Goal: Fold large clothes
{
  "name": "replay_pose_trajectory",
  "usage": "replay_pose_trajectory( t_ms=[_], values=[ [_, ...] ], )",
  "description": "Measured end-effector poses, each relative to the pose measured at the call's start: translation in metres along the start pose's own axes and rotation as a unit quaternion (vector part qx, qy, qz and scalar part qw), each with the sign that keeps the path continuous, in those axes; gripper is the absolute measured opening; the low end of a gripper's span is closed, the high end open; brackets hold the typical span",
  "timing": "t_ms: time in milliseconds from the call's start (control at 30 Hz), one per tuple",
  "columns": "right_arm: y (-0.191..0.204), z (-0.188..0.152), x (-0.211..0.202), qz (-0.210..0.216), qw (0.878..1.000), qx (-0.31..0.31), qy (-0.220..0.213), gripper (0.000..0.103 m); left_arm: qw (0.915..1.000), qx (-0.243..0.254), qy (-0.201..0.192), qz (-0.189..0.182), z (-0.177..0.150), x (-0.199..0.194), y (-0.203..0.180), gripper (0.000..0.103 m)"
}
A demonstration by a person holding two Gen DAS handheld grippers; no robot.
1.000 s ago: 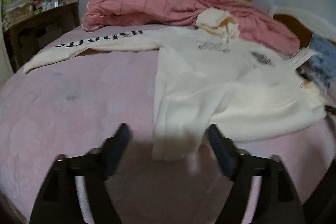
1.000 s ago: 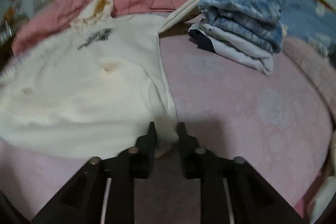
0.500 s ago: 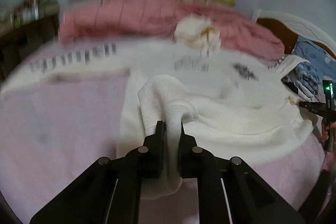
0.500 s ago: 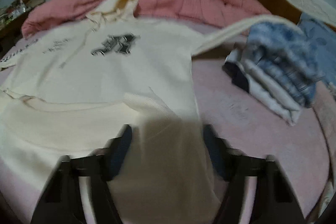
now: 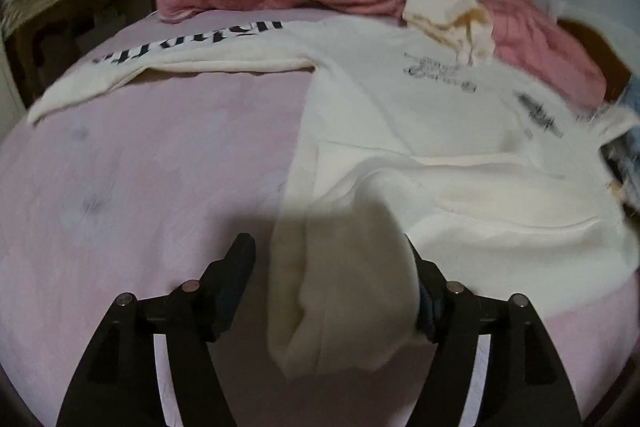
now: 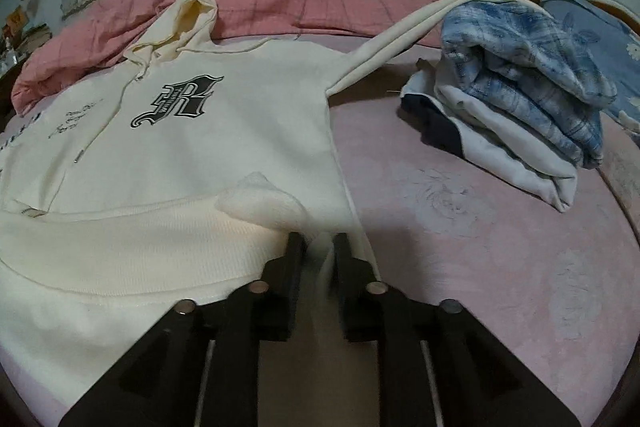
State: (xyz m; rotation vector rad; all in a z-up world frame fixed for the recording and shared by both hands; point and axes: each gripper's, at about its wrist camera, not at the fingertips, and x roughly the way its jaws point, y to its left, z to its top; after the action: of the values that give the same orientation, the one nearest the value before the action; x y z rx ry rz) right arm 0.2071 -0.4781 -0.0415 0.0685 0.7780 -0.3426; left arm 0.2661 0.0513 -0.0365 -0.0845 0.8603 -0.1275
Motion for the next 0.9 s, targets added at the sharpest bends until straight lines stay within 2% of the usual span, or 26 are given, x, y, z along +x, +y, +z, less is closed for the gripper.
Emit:
replay_pose_trajectory(
  t_ms=[67,133,200,267,400,433,467,500,533,567,633,667,733,800,867,900],
  values=[
    [-0.005,-0.002,-0.009,-0.014,1.000,0.002,-0.013,0.057,0.9997,-0.014,-0.006,-0.018,-0.006,-0.011,0.010,0.078],
    [-0.014,-0.004,-0.023,-0.007,0.999,0.005,-0.033,0.064,0.9991,-0.024,-0.006,-0.034,-0.011,-0.018,0.018,0.082],
    [-0.023,-0.005,-0.032,0.002,0.999,0.014,-0.032,0.071,0.9966,-0.048,0.005,-0.067,-0.014,-0.022,0.027,0.091],
    [-0.034,-0.012,-0.039,0.020,0.999,0.028,-0.023,0.075,0.9900,-0.088,0.023,-0.108,-0.019,-0.020,0.039,0.099],
    [-0.052,-0.035,-0.039,0.062,0.996,0.067,0.012,0.082,0.9777,-0.147,0.010,-0.150,-0.021,-0.015,0.054,0.099],
    [-0.055,-0.041,-0.035,0.079,0.994,0.076,0.022,0.082,0.9761,-0.152,0.003,-0.155,-0.020,-0.014,0.053,0.094],
    [-0.057,-0.047,-0.031,0.102,0.991,0.086,0.031,0.083,0.9753,-0.150,-0.003,-0.162,-0.018,-0.014,0.051,0.055],
    [-0.057,-0.051,-0.029,0.108,0.990,0.084,0.027,0.083,0.9744,-0.140,0.000,-0.176,-0.016,-0.010,0.047,0.013],
    [-0.054,-0.053,-0.030,0.103,0.991,0.078,0.023,0.078,0.9748,-0.137,0.008,-0.176,-0.013,-0.006,0.045,0.014],
    [-0.051,-0.053,-0.030,0.102,0.992,0.069,0.023,0.053,0.9767,-0.138,-0.005,-0.165,-0.012,-0.010,0.045,0.013],
    [-0.049,-0.047,-0.034,0.115,0.991,0.069,0.021,0.015,0.9833,-0.110,-0.045,-0.138,-0.008,-0.026,0.040,0.012],
    [-0.048,-0.045,-0.037,0.109,0.991,0.071,0.018,0.014,0.9885,-0.084,-0.068,-0.105,-0.005,-0.038,0.034,0.011],
    [-0.043,-0.037,-0.057,0.086,0.995,0.049,-0.020,0.013,0.9901,-0.058,-0.090,-0.091,0.001,-0.053,0.029,0.011],
    [-0.039,-0.031,-0.074,0.073,0.996,0.034,-0.045,0.013,0.9931,-0.031,-0.085,-0.075,0.005,-0.054,0.026,0.011],
    [-0.039,-0.028,-0.071,0.064,0.997,0.032,-0.035,0.013,0.9969,-0.001,-0.053,-0.058,0.003,-0.038,0.027,0.012],
    [-0.039,-0.027,-0.065,0.055,0.998,0.031,-0.025,0.013,0.9982,0.012,-0.034,-0.048,-0.001,-0.026,0.029,0.017]
  ],
)
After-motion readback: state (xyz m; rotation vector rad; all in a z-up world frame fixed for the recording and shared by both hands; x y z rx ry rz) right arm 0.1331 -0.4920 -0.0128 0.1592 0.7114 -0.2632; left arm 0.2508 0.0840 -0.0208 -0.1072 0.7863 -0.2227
